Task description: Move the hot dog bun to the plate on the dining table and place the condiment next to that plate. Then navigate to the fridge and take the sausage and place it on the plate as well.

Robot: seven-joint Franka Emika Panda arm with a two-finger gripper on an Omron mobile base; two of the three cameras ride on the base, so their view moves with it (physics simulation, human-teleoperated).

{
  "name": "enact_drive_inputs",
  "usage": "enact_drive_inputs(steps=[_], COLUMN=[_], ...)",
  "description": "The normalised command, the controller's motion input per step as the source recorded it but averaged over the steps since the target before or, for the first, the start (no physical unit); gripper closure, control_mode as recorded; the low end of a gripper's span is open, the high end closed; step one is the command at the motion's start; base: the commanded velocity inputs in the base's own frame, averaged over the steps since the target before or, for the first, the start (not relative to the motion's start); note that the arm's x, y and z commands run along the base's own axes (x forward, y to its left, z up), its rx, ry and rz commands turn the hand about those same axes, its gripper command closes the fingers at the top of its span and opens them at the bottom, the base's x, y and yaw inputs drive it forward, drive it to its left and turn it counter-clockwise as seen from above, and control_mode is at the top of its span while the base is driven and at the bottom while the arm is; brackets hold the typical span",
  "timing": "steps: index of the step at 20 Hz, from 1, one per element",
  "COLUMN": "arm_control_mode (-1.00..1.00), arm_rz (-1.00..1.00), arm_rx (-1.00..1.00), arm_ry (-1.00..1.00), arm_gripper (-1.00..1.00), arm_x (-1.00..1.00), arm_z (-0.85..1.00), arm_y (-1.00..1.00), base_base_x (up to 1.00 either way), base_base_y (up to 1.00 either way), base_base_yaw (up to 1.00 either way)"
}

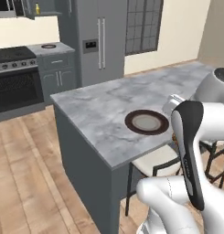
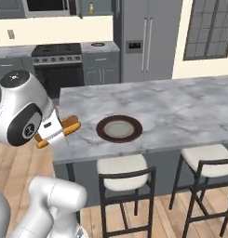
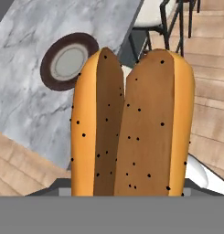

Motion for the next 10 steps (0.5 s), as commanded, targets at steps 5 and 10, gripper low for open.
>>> enact_drive_inputs(steps=[5,10], arm_control_mode=[1.0,-1.0], arm_rz=[0.0,0.07], arm_rx=[0.0,0.02], arm_ry=[0.0,0.0], arm_gripper=[1.0,1.0], arm_x=[0.0,0.14], arm_z=[0.0,-0.01], arm_y=[0.0,-0.16], base_base_x=[0.27,0.36], base_base_y=[-0.85,-0.67], base_base_yaw=[0.45,0.34])
